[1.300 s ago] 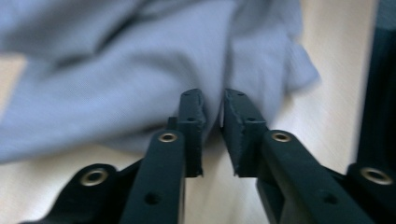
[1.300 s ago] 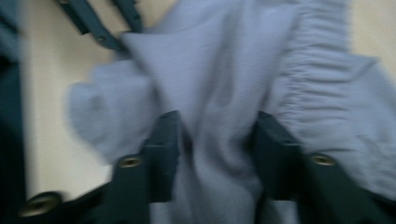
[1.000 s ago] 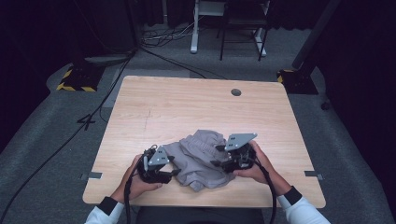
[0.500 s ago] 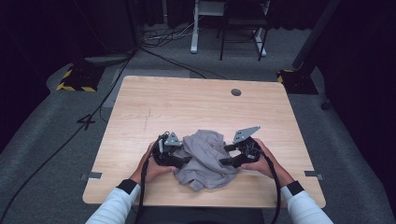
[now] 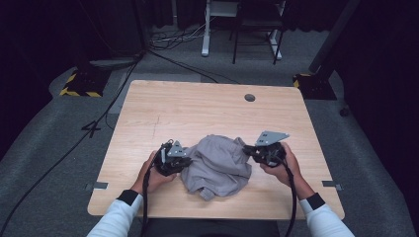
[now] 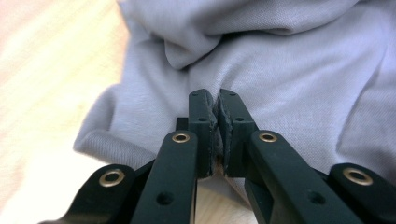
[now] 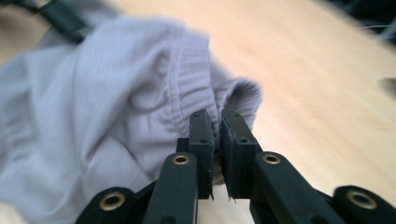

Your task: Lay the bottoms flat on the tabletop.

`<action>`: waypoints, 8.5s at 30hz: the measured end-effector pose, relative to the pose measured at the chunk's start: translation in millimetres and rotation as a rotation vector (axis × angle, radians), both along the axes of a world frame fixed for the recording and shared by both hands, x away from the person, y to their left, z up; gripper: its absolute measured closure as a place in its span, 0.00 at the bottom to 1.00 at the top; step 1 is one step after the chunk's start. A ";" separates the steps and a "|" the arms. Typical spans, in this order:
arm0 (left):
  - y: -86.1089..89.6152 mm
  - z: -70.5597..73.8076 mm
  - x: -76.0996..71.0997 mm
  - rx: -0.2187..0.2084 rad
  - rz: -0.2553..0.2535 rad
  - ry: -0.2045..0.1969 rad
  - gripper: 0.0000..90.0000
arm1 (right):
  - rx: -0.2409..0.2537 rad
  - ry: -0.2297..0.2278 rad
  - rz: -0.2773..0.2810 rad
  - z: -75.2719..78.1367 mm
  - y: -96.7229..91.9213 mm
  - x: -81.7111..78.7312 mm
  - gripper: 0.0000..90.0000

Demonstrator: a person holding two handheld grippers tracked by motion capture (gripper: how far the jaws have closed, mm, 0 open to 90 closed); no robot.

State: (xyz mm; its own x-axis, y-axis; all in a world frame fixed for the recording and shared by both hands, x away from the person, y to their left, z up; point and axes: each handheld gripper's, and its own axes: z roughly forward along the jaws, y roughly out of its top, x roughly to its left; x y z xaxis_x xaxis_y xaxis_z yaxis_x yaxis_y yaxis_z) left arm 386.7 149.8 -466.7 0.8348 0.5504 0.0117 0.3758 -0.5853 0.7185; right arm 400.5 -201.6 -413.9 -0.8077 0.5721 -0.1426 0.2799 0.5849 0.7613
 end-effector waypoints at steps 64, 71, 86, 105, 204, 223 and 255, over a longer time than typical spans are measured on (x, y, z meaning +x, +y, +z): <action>-124.2 24.2 -18.8 0.118 -0.135 -0.014 0.89 | -0.008 0.125 -0.276 -61.8 -86.2 13.8 0.53; -49.0 61.4 7.6 -0.041 0.023 -0.066 0.89 | 0.003 0.124 -0.272 -63.6 -84.9 14.3 0.53; 61.9 -8.8 51.0 0.038 0.340 0.098 0.55 | 0.031 0.120 -0.019 -58.1 -23.5 5.0 0.66; -16.6 -14.2 -15.1 0.095 0.087 0.067 0.50 | -0.155 -0.015 0.019 -75.7 45.9 28.0 0.61; -33.3 -0.6 -51.0 -0.017 -0.118 0.043 0.64 | 0.012 0.095 -0.200 -45.0 -72.9 -0.6 0.56; -0.4 -17.8 0.1 -0.042 0.147 0.060 0.38 | -0.126 0.146 -0.386 -69.5 -68.1 28.8 0.54; -42.9 -26.4 -34.3 0.016 -0.024 0.055 0.94 | -0.056 0.157 -0.257 -68.6 -43.9 34.0 0.95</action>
